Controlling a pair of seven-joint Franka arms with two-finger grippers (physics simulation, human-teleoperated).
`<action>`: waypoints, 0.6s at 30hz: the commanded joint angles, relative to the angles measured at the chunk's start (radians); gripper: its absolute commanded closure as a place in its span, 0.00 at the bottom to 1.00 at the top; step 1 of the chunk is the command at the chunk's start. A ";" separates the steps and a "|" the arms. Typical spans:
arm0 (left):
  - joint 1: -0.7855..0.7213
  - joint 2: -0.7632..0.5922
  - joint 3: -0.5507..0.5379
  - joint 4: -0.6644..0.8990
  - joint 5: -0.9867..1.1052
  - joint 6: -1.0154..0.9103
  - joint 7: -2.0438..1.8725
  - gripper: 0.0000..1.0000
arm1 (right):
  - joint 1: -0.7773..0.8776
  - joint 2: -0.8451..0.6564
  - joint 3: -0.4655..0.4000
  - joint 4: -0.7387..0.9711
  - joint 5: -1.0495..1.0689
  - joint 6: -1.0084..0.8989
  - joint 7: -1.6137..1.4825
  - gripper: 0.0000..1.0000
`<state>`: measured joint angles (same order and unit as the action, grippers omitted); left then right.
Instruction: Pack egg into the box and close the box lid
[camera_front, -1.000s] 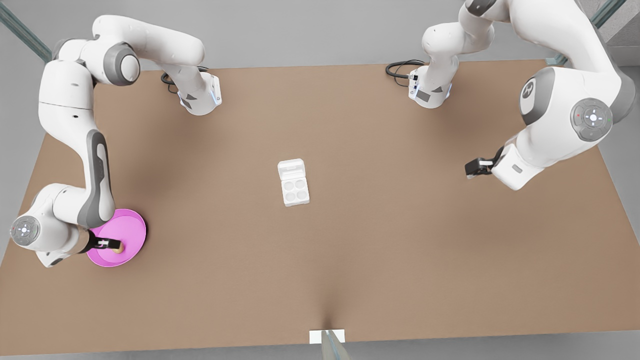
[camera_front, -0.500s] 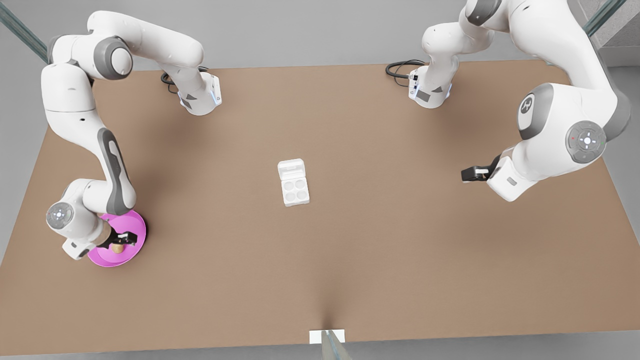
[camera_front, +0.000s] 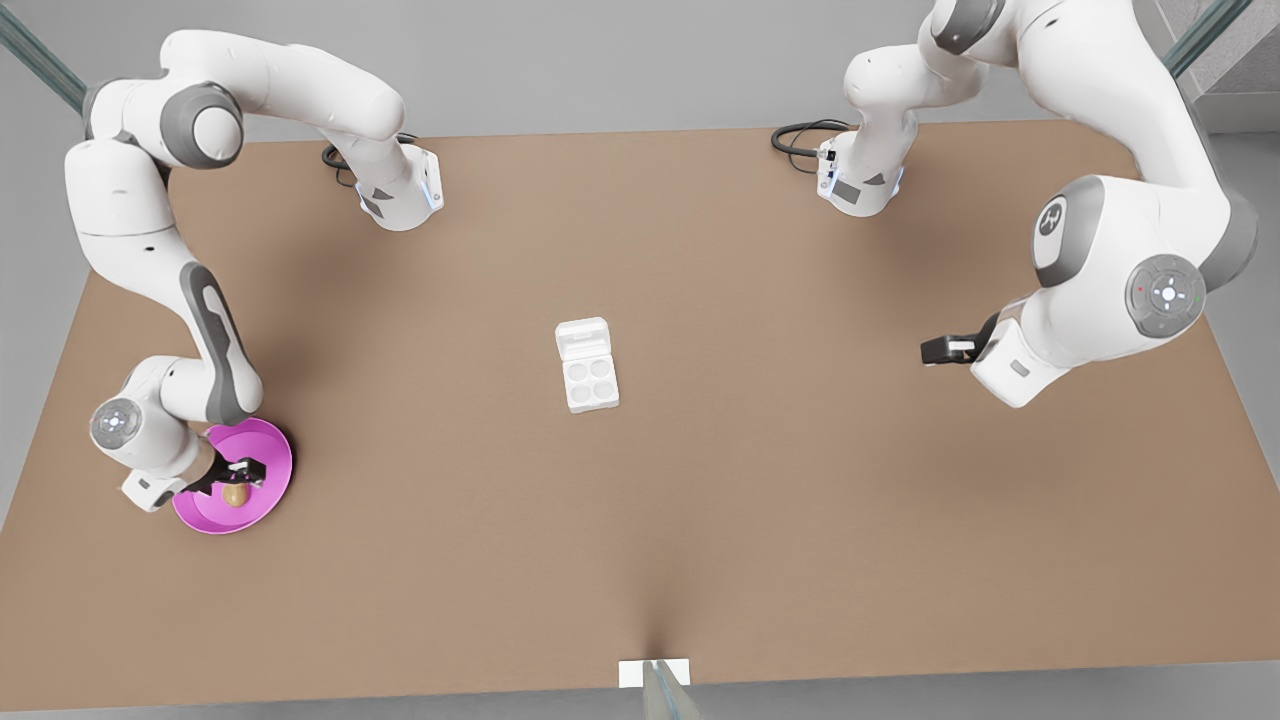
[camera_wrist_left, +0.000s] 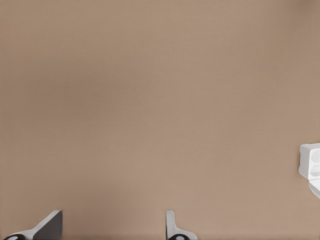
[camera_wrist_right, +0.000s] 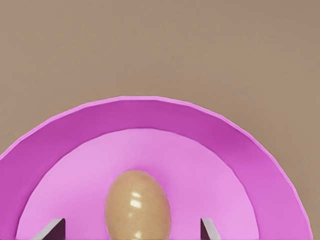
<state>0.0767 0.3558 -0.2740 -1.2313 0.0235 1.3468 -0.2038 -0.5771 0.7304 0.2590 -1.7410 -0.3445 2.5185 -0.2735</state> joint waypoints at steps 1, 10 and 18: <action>0.000 0.000 -0.001 0.001 0.001 0.002 0.000 0.00 | -0.001 0.003 0.002 0.000 -0.001 0.023 -0.053 0.00; 0.000 -0.003 -0.001 0.001 0.003 -0.003 0.000 0.00 | -0.021 0.015 0.003 0.003 -0.004 0.023 -0.055 0.14; -0.001 -0.004 -0.001 0.001 0.004 -0.006 0.000 0.00 | -0.040 0.033 0.034 0.024 -0.022 0.025 -0.006 0.13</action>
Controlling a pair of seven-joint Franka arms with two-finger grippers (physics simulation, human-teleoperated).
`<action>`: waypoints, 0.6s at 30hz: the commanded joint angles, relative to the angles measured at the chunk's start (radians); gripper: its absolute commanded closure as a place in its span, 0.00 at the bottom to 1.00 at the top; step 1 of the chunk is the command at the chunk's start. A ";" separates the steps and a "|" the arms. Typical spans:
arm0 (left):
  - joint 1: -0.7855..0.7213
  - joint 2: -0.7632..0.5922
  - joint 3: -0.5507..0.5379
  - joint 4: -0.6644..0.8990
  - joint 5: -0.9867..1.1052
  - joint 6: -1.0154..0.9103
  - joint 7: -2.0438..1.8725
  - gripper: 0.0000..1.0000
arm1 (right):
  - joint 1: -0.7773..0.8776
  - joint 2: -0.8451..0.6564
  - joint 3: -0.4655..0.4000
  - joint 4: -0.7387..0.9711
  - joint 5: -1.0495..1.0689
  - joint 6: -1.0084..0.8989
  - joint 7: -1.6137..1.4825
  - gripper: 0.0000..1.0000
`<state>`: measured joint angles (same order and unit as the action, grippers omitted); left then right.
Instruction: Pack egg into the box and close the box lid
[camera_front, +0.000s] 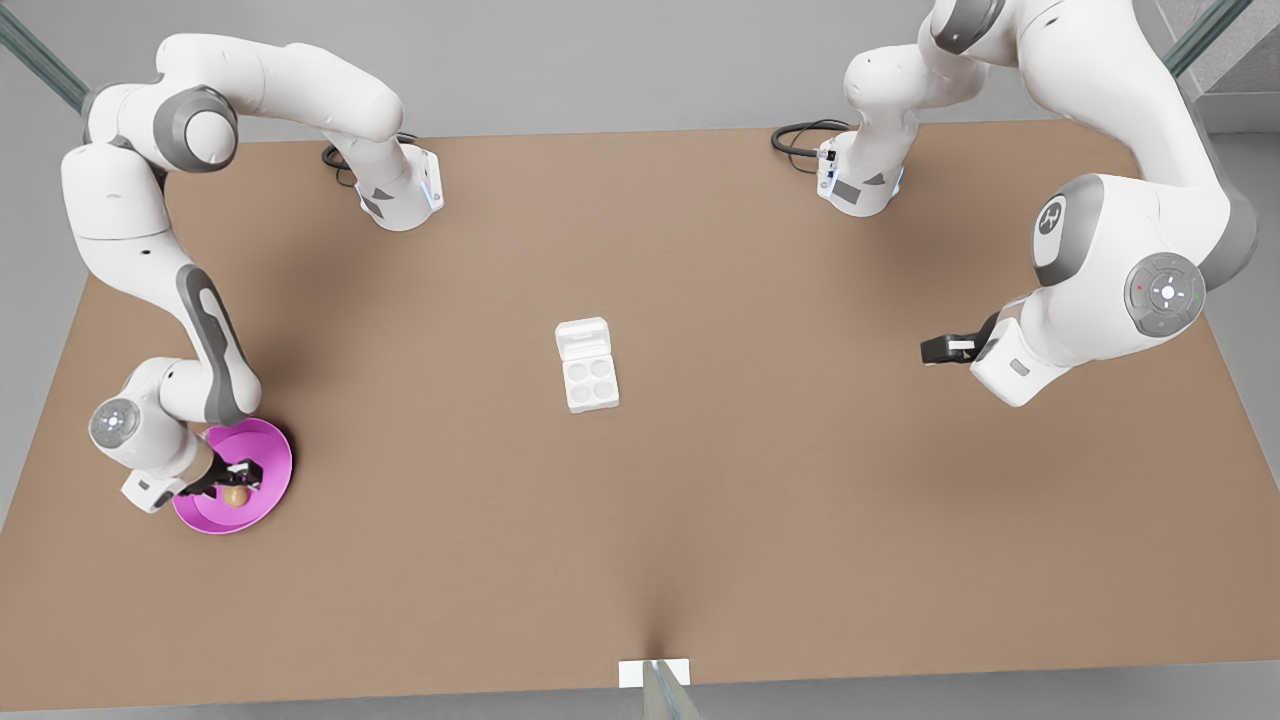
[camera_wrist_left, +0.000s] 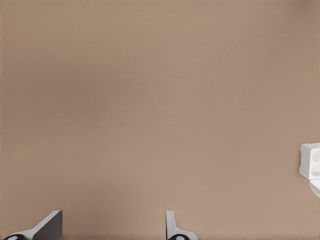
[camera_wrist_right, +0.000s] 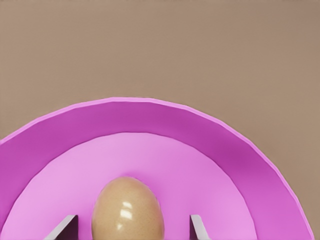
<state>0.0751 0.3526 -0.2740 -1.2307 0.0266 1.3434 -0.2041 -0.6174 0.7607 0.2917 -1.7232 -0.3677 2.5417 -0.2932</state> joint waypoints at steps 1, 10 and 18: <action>0.000 -0.001 -0.001 0.000 0.001 -0.003 0.000 0.00 | -0.004 0.003 0.001 0.007 0.001 0.002 0.013 0.13; 0.000 -0.001 -0.001 0.000 0.001 -0.001 0.000 0.00 | -0.011 0.006 0.006 0.008 -0.004 0.002 0.011 0.21; 0.000 -0.003 -0.001 0.000 0.001 -0.004 0.000 0.00 | -0.005 0.003 0.007 0.004 0.003 0.000 0.013 0.66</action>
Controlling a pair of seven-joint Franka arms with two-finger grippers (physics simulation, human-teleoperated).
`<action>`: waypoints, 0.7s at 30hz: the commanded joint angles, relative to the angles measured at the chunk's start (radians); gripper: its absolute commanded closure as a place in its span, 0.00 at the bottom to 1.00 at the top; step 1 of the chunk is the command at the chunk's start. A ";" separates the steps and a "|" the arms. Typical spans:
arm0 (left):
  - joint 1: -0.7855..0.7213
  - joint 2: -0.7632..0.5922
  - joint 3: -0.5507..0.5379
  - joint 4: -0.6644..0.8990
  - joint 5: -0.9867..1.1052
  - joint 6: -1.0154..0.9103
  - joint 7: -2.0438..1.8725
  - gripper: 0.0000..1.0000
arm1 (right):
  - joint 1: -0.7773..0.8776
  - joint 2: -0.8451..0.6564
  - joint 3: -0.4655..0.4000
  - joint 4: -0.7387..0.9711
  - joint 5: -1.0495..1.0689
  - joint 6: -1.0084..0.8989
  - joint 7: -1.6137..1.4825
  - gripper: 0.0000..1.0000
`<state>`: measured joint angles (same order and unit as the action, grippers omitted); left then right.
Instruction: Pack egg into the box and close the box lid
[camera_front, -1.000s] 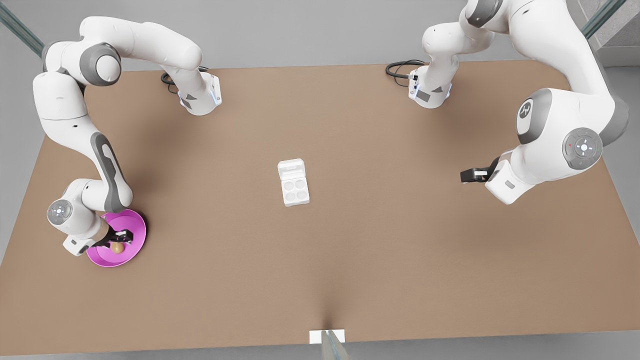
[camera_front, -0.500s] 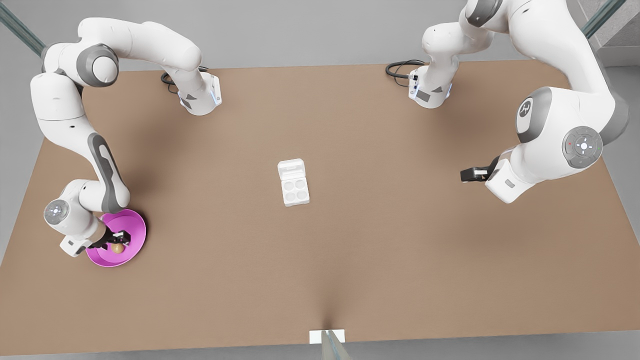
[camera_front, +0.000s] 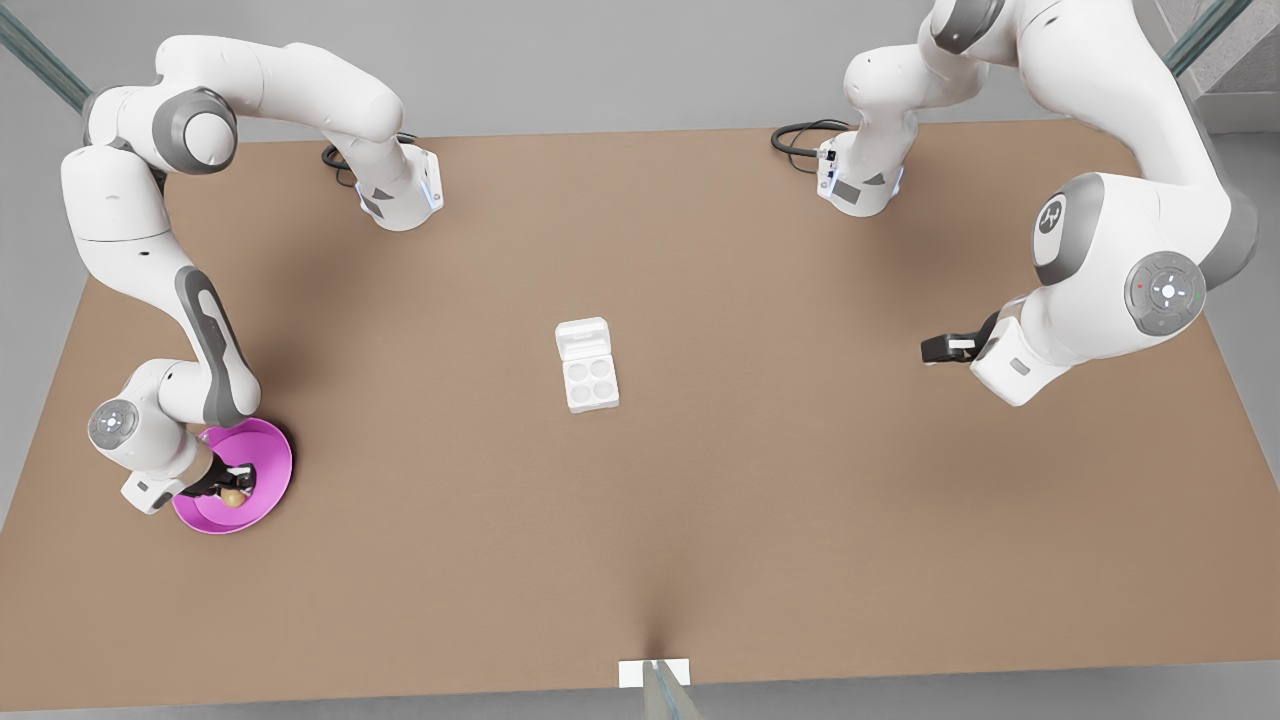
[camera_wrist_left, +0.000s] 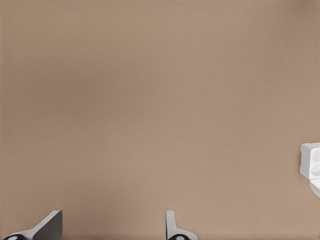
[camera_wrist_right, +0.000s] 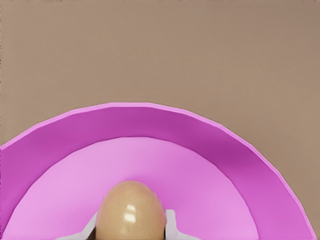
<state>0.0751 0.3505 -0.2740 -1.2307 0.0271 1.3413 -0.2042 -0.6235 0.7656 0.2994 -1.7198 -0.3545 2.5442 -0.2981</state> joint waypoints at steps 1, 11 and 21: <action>0.000 -0.001 -0.001 0.000 0.001 -0.002 0.000 0.00 | 0.001 -0.002 0.000 0.000 -0.011 -0.002 0.017 0.67; 0.000 -0.004 -0.001 0.000 0.001 -0.007 -0.001 0.00 | 0.149 -0.209 0.063 0.006 0.114 -0.306 0.191 0.68; 0.000 -0.002 -0.001 -0.001 0.001 -0.005 0.000 0.00 | 1.197 -0.204 -0.496 0.169 0.574 -0.498 0.792 0.68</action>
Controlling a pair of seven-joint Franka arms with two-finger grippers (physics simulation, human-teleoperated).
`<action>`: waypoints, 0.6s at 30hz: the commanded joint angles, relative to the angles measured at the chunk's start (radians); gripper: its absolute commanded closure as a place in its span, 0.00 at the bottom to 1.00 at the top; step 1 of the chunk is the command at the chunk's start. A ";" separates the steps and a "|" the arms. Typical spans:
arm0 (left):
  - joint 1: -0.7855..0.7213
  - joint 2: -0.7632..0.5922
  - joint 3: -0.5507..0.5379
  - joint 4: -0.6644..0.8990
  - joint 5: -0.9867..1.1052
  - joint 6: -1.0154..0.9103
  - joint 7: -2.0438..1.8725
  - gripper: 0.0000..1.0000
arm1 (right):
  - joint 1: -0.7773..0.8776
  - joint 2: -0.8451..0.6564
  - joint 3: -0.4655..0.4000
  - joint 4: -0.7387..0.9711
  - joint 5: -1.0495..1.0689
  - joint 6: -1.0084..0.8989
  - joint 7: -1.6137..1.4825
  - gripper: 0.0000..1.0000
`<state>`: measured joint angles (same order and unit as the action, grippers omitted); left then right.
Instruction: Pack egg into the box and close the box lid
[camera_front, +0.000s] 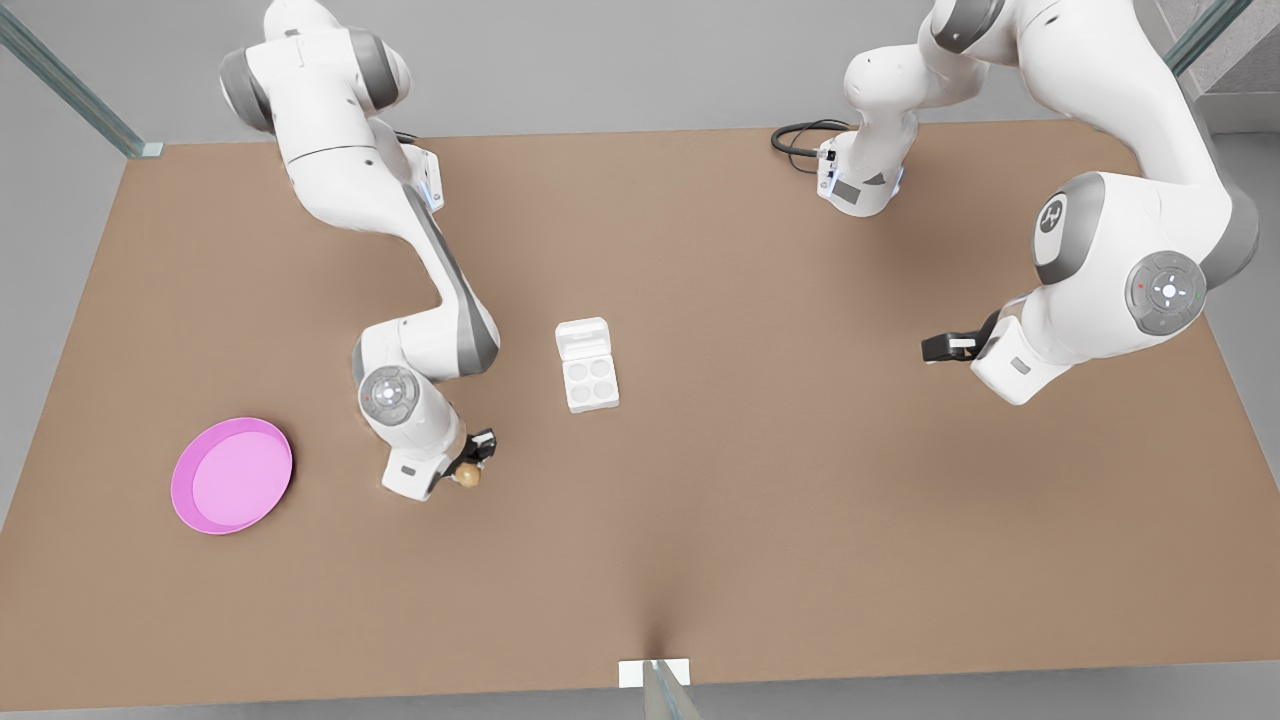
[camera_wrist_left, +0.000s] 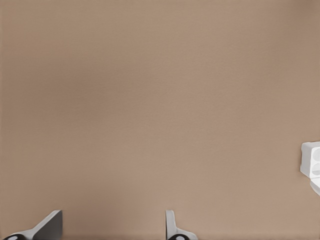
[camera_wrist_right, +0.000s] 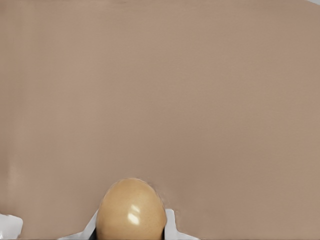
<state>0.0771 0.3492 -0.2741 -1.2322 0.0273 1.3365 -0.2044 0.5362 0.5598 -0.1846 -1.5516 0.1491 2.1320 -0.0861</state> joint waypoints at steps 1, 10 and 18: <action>0.001 -0.001 -0.001 0.000 0.002 0.004 0.000 0.00 | 0.071 0.032 -0.012 0.044 0.076 -0.099 0.641 0.68; 0.001 -0.003 -0.001 -0.004 0.002 0.001 0.000 0.00 | 0.372 0.038 -0.070 0.021 0.158 -0.124 0.871 0.67; 0.001 -0.001 -0.001 -0.015 0.002 0.006 -0.001 0.00 | 0.409 0.003 -0.058 -0.087 0.159 -0.106 0.868 0.66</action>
<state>0.0777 0.3492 -0.2740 -1.2481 0.0286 1.3411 -0.2050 0.9439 0.5584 -0.2425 -1.6386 0.3209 2.0340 0.4187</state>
